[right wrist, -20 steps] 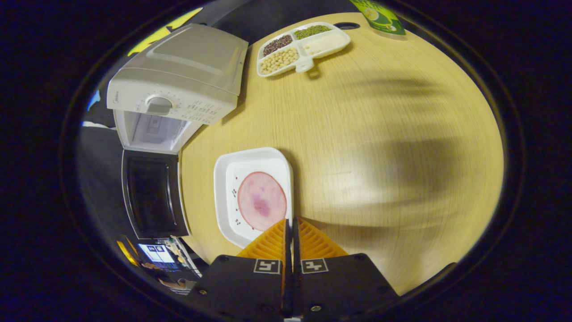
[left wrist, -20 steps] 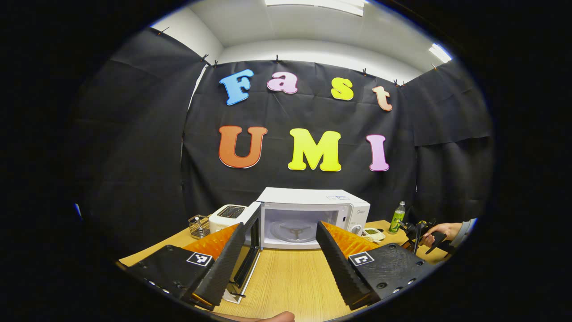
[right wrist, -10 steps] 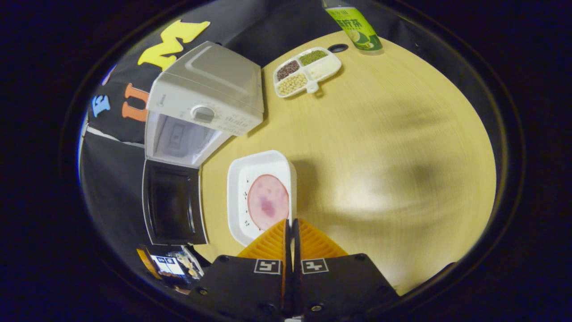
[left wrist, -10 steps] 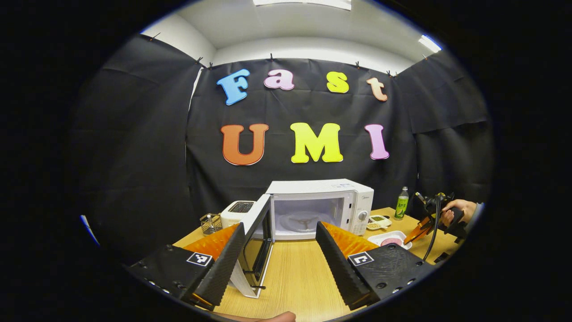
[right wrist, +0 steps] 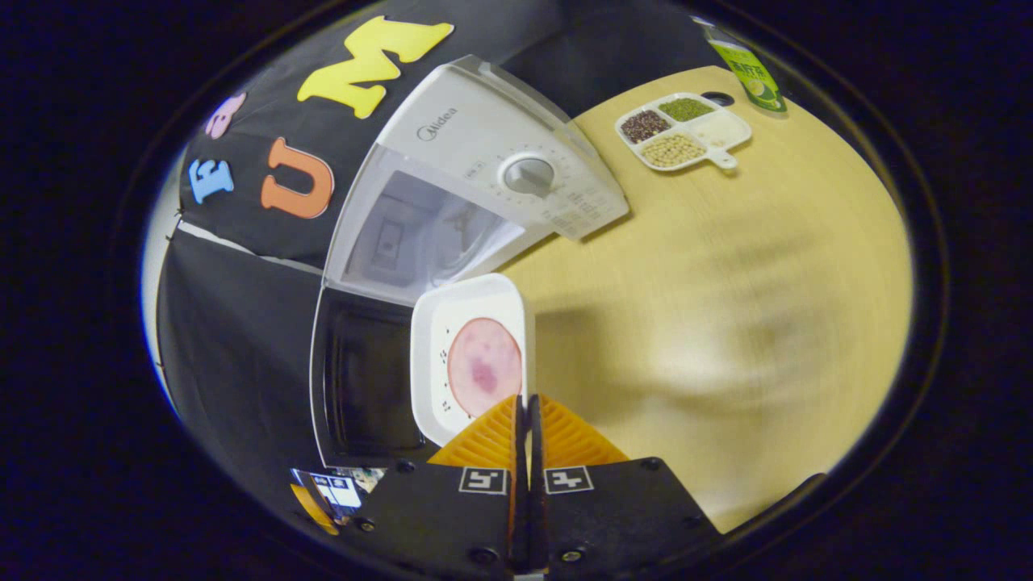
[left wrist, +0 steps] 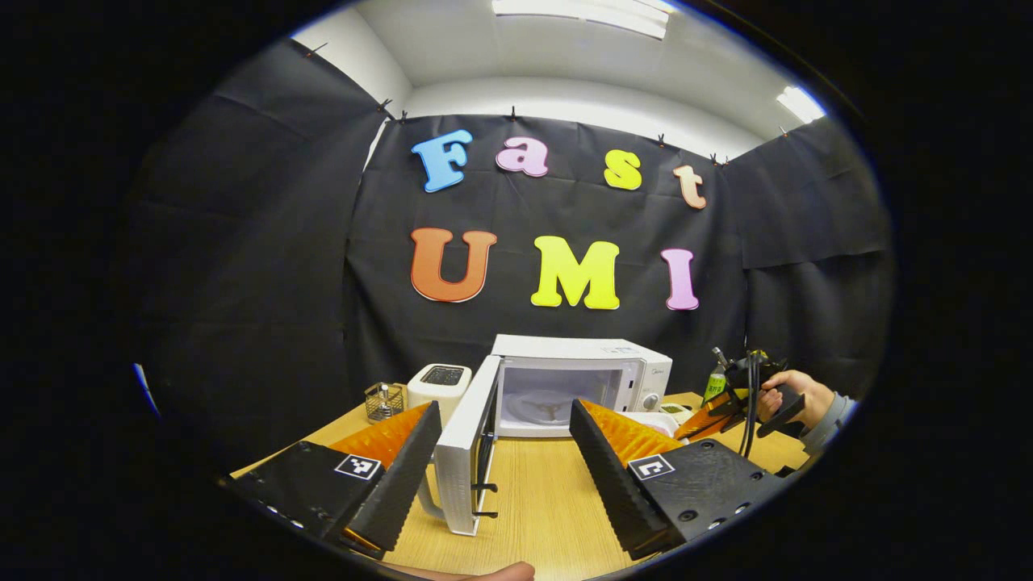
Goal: Open the microwave oven with the left hand, put the food in, and close the microwave oven.
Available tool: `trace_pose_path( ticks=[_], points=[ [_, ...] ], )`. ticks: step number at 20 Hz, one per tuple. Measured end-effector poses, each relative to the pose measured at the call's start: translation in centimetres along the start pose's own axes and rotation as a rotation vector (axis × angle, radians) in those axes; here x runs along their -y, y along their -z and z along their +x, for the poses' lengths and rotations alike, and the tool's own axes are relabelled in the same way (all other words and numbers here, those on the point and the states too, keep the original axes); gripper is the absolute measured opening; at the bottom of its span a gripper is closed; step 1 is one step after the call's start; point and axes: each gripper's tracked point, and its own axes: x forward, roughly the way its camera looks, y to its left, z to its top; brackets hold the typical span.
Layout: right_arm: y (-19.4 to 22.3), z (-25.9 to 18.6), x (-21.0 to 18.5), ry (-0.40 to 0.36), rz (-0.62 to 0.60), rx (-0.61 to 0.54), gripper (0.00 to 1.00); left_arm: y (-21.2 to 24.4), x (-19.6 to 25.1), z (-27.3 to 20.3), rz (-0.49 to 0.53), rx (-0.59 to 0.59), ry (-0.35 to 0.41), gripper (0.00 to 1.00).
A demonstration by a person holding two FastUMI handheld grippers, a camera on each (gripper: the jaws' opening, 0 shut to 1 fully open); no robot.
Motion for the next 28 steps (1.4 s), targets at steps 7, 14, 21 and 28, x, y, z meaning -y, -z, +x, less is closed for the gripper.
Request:
trace_pose_path(
  ticks=[7, 14, 21, 28],
  points=[
    [-1.6, 7.9, -7.8, -0.09, 0.212, 0.207, 0.04, -1.4, -3.9, -2.2, 0.04, 0.019, -0.064, 0.95],
    [-6.7, 14.6, -10.8, -0.069, 0.324, 0.509, 0.04, -0.1, -7.5, -1.7, 0.075, 0.009, -0.101, 0.95],
    [-12.3, 19.8, -10.4, -0.072, 0.424, 0.742, 0.04, 1.2, -10.5, -0.9, 0.068, -0.014, -0.127, 0.84],
    [-15.9, 21.6, -9.9, -0.007, 0.267, 0.927, 0.07, 1.6, -11.5, -1.5, -0.019, -0.018, -0.116, 0.95]
  ],
)
